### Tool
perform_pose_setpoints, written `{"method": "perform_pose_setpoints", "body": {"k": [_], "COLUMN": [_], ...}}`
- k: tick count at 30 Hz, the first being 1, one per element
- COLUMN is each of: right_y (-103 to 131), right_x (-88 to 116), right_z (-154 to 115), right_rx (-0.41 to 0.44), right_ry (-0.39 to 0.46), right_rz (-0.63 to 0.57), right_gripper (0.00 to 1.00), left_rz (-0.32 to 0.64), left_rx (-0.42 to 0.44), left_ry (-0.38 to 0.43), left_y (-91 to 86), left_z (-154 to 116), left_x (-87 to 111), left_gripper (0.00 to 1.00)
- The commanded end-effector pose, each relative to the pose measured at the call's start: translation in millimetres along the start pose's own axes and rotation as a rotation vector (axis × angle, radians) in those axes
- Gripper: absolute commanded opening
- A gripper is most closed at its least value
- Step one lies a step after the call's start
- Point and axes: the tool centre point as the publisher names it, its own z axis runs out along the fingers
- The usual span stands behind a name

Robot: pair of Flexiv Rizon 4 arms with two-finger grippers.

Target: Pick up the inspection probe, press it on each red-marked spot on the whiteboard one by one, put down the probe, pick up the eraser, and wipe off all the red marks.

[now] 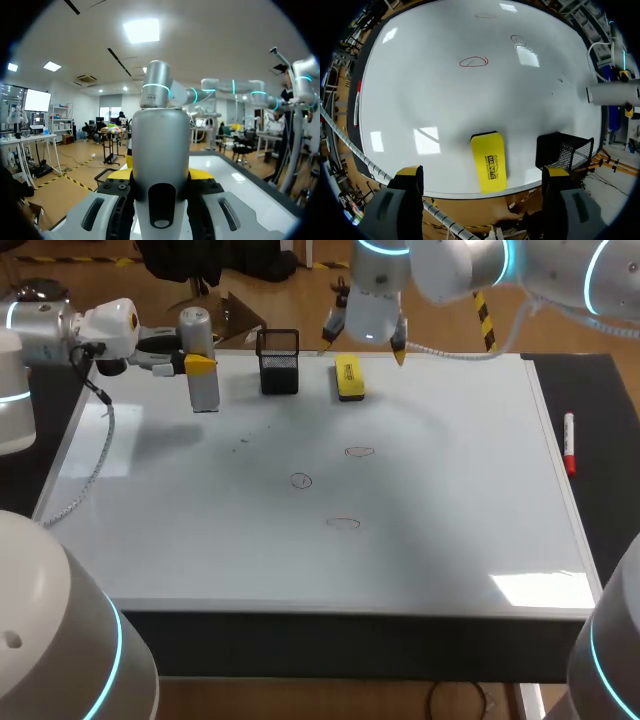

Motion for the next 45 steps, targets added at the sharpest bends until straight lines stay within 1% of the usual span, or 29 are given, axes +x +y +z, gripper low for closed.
{"method": "perform_pose_setpoints", "body": {"k": [1, 8, 10, 16, 23, 25, 31, 37, 38, 39, 40, 41, 42, 43, 44, 45], "right_y": [-5, -15, -18, -25, -29, -30, -29, -26, -26, -25, -25, -25, -24, -24, -24, -23], "right_x": [-4, -15, -17, -19, -19, -19, -20, -16, -16, -16, -16, -16, -16, -16, -16, -16], "right_z": [13, 32, 35, 44, 51, 53, 59, 62, 63, 64, 64, 65, 65, 65, 65, 65], "right_rx": [-0.019, -0.050, -0.054, -0.064, -0.074, -0.076, -0.083, -0.090, -0.092, -0.093, -0.094, -0.096, -0.097, -0.099, -0.101, -0.102], "right_ry": [0.010, 0.044, 0.039, 0.037, 0.060, 0.052, 0.060, 0.064, 0.065, 0.065, 0.065, 0.066, 0.066, 0.066, 0.067, 0.066], "right_rz": [-0.052, -0.157, -0.174, -0.162, -0.144, -0.146, -0.145, -0.127, -0.124, -0.124, -0.124, -0.123, -0.123, -0.120, -0.115, -0.114], "right_gripper": [1.00, 1.00, 1.00, 1.00, 1.00, 1.00, 1.00, 0.99, 0.93, 0.83, 0.56, 0.49, 0.46, 0.39, 0.29, 0.13], "left_rz": [0.002, 0.002, 0.002, 0.002, 0.002, 0.002, 0.002, 0.002, 0.002, 0.002, 0.002, 0.002, 0.002, 0.002, 0.002, 0.002], "left_rx": [0.000, 0.000, 0.000, 0.000, 0.000, 0.000, 0.000, 0.000, 0.000, 0.000, 0.000, 0.000, 0.000, 0.000, 0.000, 0.000], "left_ry": [-0.001, -0.001, -0.001, -0.001, -0.001, -0.001, -0.001, -0.001, -0.001, -0.001, -0.001, -0.001, -0.001, -0.001, -0.001, -0.001], "left_y": [-0.9, -0.9, -0.9, -0.9, -0.9, -0.9, -0.9, -0.9, -0.9, -0.9, -0.9, -0.9, -0.9, -0.9, -0.9, -0.9], "left_z": [0, 0, 0, 0, 0, 0, 0, 0, 0, 0, 0, 0, 0, 0, 0, 0], "left_x": [0.7, 0.7, 0.7, 0.7, 0.7, 0.7, 0.7, 0.7, 0.7, 0.7, 0.7, 0.7, 0.7, 0.7, 0.7, 0.7], "left_gripper": [0.00, 0.00, 0.00, 0.00, 0.00, 0.00, 0.00, 0.00, 0.00, 0.00, 0.00, 0.00, 0.00, 0.00, 0.00, 0.00]}}
